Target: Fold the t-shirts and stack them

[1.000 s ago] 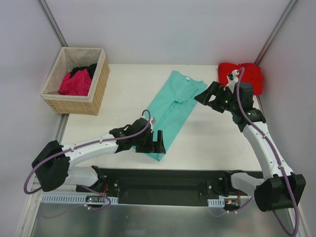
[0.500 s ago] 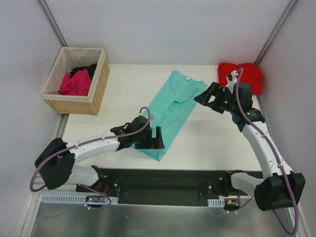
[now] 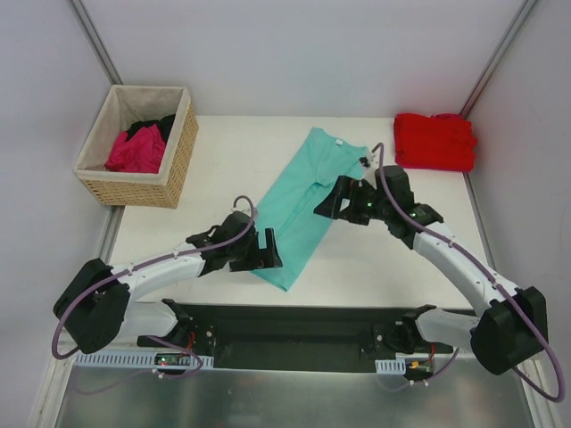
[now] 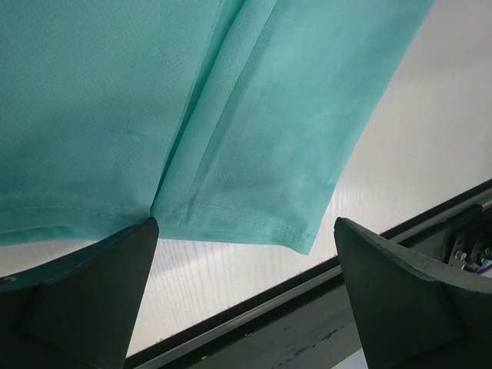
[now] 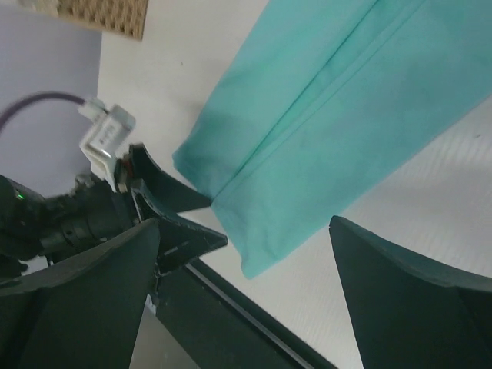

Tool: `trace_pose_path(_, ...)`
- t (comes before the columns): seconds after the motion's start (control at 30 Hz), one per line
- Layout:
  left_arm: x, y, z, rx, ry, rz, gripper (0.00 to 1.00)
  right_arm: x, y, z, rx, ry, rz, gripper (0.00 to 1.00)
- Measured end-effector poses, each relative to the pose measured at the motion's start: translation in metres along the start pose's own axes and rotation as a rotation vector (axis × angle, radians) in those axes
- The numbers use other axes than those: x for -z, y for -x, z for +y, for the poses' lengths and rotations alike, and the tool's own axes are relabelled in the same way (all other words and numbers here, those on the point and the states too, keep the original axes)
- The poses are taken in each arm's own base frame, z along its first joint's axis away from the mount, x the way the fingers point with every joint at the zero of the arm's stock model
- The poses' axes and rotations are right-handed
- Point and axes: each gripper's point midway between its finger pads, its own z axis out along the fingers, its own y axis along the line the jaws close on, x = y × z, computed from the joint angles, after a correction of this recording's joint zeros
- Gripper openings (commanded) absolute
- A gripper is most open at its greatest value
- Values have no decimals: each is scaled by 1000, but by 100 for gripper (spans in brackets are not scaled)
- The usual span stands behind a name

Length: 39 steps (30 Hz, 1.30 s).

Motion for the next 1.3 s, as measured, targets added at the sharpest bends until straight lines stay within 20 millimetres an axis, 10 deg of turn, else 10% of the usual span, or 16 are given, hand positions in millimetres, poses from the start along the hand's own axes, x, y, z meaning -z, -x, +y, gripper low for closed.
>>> trace_pose_path(0.53, 61, 34, -31, -18, -165, -224, 99, -38, -127, 33, 71, 42, 250, 97)
trace_pose_path(0.83, 101, 69, 5, 115, -70, -432, 99, -70, -174, 43, 50, 44, 342, 96)
trace_pose_path(1.3, 101, 70, 27, 165, 5, -450, 99, -77, -223, 61, 50, 70, 438, 97)
